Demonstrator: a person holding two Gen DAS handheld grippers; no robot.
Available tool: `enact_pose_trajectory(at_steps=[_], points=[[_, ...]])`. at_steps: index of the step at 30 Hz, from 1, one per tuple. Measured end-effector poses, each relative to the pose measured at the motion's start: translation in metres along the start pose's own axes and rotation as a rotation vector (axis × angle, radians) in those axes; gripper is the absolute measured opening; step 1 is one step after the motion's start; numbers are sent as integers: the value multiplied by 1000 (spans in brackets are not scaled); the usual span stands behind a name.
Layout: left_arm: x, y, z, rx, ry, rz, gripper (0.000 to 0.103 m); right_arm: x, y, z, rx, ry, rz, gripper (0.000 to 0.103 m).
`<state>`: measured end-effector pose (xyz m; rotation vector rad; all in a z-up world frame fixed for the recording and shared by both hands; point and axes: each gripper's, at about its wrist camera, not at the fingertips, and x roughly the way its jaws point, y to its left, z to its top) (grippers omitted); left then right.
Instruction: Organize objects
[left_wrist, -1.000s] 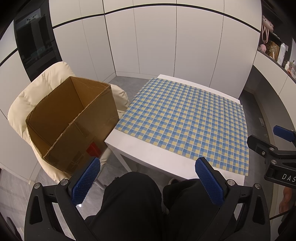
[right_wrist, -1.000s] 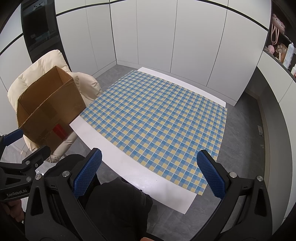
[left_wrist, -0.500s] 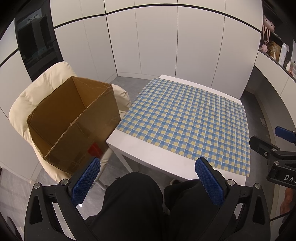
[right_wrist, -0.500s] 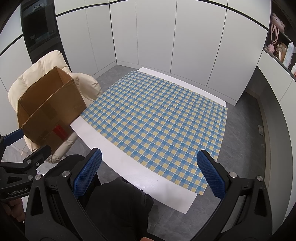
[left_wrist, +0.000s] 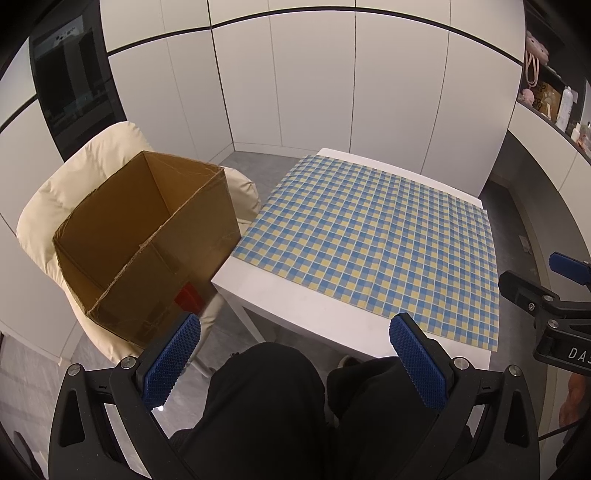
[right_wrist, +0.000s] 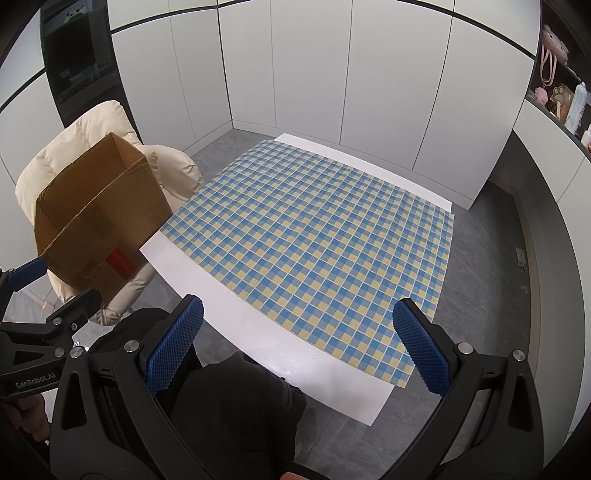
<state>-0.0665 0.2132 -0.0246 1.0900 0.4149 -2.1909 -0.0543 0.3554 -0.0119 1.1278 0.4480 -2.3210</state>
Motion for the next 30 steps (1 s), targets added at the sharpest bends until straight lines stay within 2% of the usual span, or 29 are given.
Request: enact_pose_trajectory(at_steps=[30], points=[[1, 2, -2, 1, -4, -2, 102, -2, 1, 0, 1, 2, -1, 103]])
